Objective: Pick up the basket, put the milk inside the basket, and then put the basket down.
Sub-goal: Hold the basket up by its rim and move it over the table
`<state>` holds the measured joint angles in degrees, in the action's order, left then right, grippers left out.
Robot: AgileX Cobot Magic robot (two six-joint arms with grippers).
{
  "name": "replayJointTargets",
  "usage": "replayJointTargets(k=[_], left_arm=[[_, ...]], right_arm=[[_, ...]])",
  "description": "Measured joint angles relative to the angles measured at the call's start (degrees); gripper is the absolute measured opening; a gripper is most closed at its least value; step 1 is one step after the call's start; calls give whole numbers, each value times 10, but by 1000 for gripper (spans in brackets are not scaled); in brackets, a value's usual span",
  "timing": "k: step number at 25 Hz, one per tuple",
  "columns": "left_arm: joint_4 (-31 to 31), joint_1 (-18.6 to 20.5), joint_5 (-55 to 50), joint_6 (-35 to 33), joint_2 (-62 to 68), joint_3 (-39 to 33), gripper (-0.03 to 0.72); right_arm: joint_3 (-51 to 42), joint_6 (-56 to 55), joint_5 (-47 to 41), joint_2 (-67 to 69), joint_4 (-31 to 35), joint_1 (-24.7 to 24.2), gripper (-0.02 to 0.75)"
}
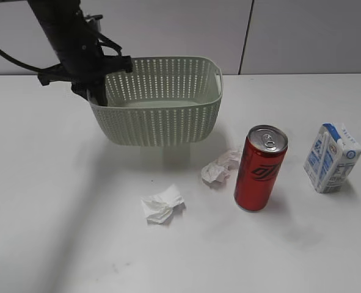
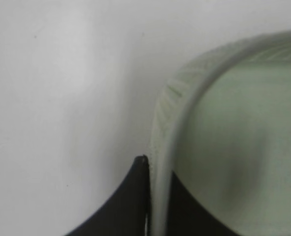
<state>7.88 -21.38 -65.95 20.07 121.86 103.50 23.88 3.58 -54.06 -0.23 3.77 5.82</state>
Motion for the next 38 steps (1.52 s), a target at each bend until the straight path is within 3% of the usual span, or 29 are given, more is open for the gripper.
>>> replayJointTargets(k=[5,9,22,26,32,38], left_arm=[[-24,-29,-21,26,-32,-3,-1],[-37,-60,-2,52,-78,-46,-1],[-40,-67,157,96,-308,-407,-1],[-40,-67,183,98,-342,-490,-1],[-38,-68,209,99,-345,-532,-1],[-35,-68,243,92,-346,-535,-1]], right_arm=[[0,0,0,0,0,0,590],[0,0,0,0,0,0,590],[0,-1,0,0,0,0,590],[0,-1,0,0,0,0,590],[7,-9,14,5,1,0,590],[54,-29,68,157,1,0,590]])
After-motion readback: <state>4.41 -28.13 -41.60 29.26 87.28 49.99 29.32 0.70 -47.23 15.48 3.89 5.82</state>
